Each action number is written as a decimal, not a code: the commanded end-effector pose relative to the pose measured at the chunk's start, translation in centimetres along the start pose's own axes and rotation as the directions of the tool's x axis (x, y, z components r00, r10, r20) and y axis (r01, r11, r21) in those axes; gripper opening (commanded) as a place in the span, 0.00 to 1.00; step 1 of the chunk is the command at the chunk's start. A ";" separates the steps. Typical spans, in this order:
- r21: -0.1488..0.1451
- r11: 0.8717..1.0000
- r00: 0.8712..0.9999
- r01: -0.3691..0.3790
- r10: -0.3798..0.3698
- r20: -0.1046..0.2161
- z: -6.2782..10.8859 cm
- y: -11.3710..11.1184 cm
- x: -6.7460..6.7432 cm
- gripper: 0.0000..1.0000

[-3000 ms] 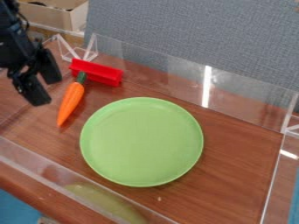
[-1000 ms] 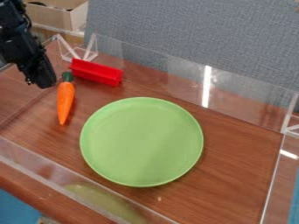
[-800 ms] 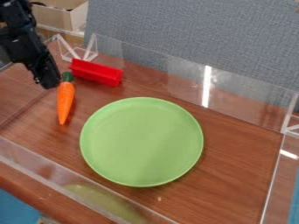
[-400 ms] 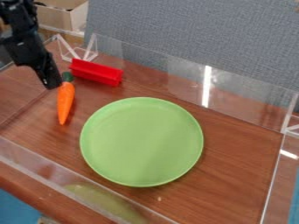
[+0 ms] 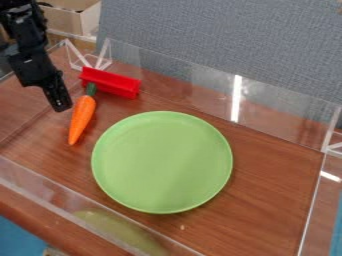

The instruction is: Put the carrot on the left side

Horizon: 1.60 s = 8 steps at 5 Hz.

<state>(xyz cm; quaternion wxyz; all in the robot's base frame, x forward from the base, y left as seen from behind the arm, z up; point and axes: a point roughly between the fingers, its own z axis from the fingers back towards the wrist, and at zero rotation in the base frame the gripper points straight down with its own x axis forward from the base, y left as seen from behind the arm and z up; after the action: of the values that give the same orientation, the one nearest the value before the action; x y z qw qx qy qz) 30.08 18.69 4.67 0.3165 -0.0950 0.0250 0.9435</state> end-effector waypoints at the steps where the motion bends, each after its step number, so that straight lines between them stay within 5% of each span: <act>1: -0.054 0.998 1.000 -0.018 0.016 -0.023 2.6 -0.7 -0.9 1.00; 3: -0.055 0.995 0.996 -0.082 0.080 -0.044 3.7 -1.6 -2.4 1.00; 5: -0.049 0.991 0.990 -0.121 0.117 -0.078 8.9 -1.5 -3.3 1.00; 6: -0.063 0.987 0.986 -0.149 0.144 -0.087 10.2 -1.3 -4.6 1.00; 8: -0.084 0.976 0.977 -0.202 0.195 -0.086 9.4 -2.2 -6.3 1.00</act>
<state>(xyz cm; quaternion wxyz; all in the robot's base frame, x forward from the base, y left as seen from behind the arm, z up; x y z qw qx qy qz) 34.11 17.89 13.42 0.2073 -0.1241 0.0228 0.9701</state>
